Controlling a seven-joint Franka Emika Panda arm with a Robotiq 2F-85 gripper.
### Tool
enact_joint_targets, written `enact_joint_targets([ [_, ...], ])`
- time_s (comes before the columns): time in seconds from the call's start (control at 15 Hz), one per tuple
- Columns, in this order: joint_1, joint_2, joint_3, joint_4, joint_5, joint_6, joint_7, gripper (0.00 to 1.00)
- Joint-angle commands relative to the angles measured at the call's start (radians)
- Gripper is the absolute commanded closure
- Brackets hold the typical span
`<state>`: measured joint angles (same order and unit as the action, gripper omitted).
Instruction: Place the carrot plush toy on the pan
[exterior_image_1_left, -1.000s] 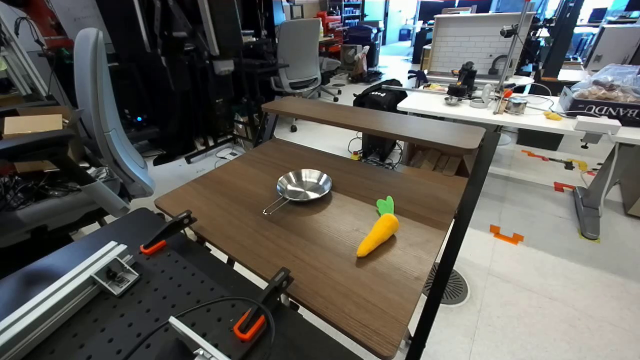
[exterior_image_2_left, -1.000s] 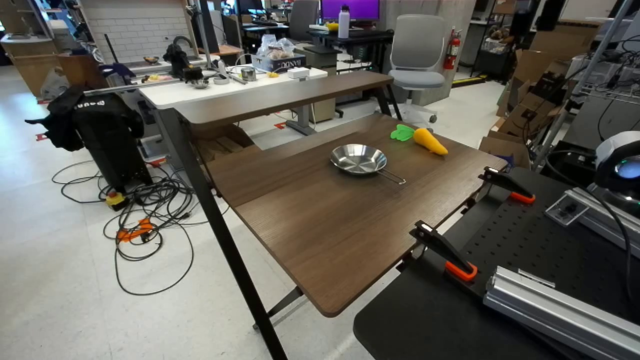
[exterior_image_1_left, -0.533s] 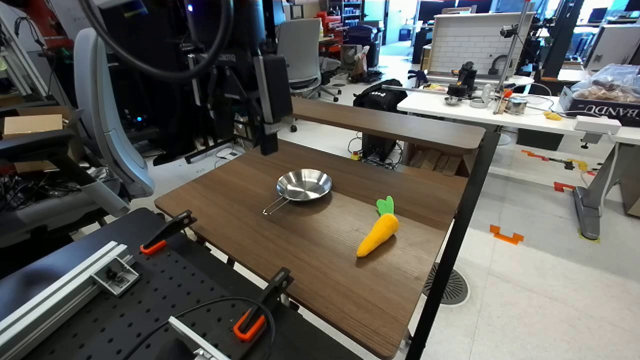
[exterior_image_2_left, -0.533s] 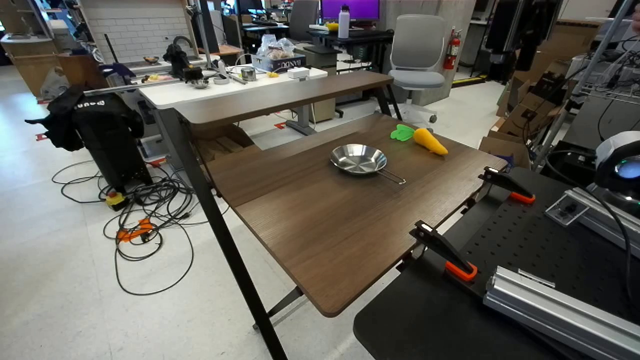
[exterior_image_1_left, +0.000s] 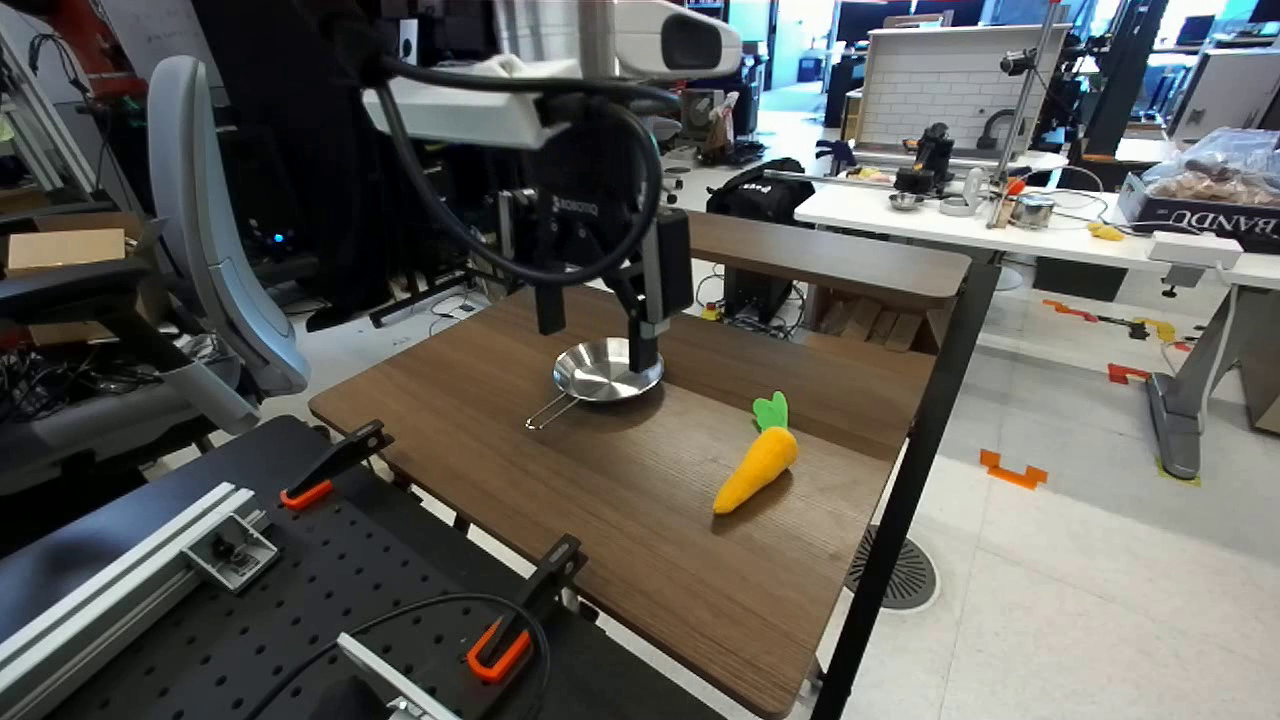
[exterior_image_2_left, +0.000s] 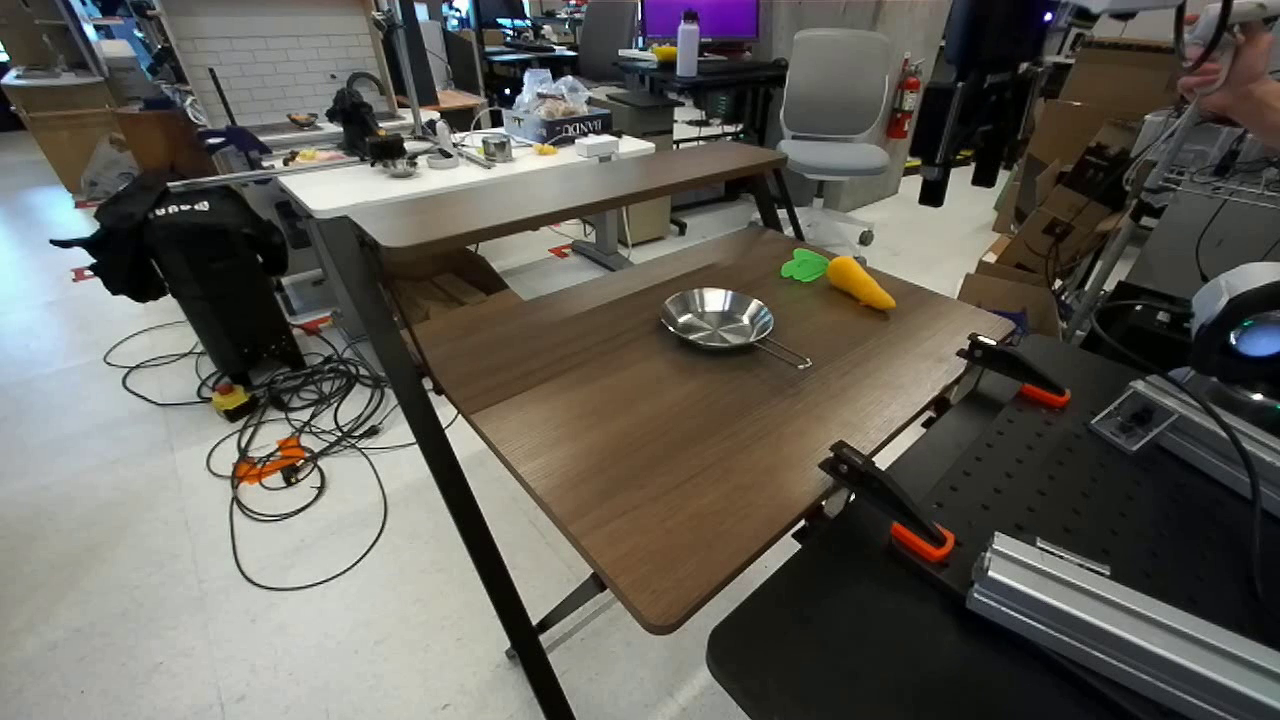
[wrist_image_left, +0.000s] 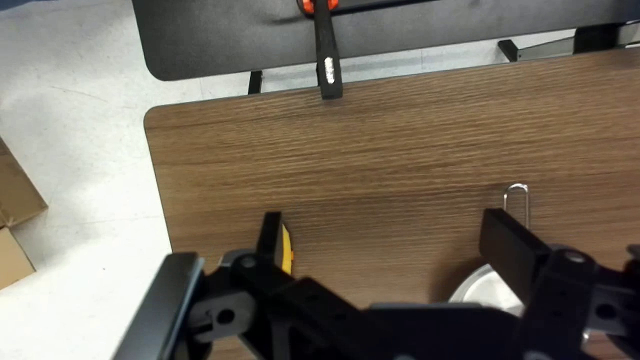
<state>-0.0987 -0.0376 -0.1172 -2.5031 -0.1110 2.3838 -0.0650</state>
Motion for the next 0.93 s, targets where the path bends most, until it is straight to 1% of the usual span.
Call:
enact_joint_targets([
  [0.0,-0.014,0.155,-0.009,0.12,0.018,0.039,-0.05,0.0],
  [0.4,-0.029,0.345,-0.005,0.279,0.018,0.049,-0.057,0.0],
  [0.87,-0.064,0.526,-0.007,0.448,0.01,0.039,-0.063,0.0],
])
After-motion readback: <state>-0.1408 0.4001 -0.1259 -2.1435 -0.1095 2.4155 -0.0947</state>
